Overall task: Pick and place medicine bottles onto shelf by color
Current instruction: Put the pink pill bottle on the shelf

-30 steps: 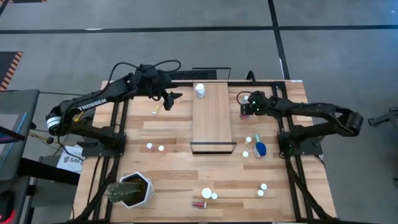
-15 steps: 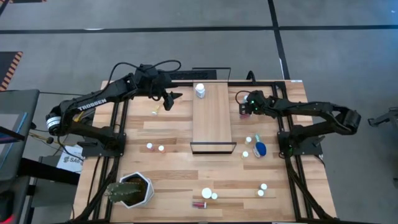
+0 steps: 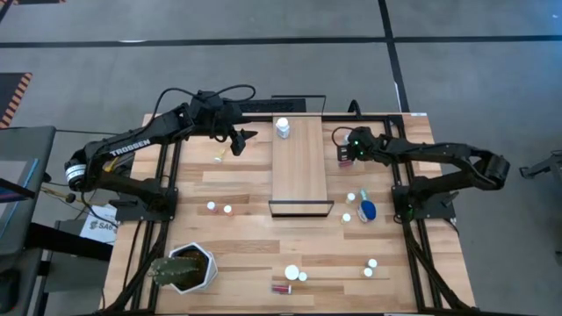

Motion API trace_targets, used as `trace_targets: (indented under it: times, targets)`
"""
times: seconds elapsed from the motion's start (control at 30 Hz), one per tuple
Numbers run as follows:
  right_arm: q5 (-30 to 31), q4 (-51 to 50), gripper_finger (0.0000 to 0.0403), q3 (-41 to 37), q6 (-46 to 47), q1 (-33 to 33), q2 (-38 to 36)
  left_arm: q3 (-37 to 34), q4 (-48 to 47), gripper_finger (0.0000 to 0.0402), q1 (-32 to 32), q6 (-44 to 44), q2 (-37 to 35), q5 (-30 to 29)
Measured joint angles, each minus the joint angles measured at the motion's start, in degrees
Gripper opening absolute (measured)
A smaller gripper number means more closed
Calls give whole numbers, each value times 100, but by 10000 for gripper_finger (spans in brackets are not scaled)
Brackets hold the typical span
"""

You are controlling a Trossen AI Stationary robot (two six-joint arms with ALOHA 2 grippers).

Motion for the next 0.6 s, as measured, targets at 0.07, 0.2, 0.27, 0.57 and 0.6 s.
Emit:
trace_targets:
  times: [0.07,0.2,0.27,0.57,0.6]
  targets:
    - [-8,-196,138,241,-86,79,0,0,0,224,2,0,0,0]
    - [-20,-845,140,833,-171,277,0,0,1,224,1,0,0,0]
    - [-20,-1017,138,1100,-287,372,0,0,0,224,1,1,0,2]
    - [-14,-879,141,1945,-743,502,324,0,1,224,2,120,0,3]
    - [-14,-833,140,2046,-809,501,444,0,-2,224,1,120,0,3]
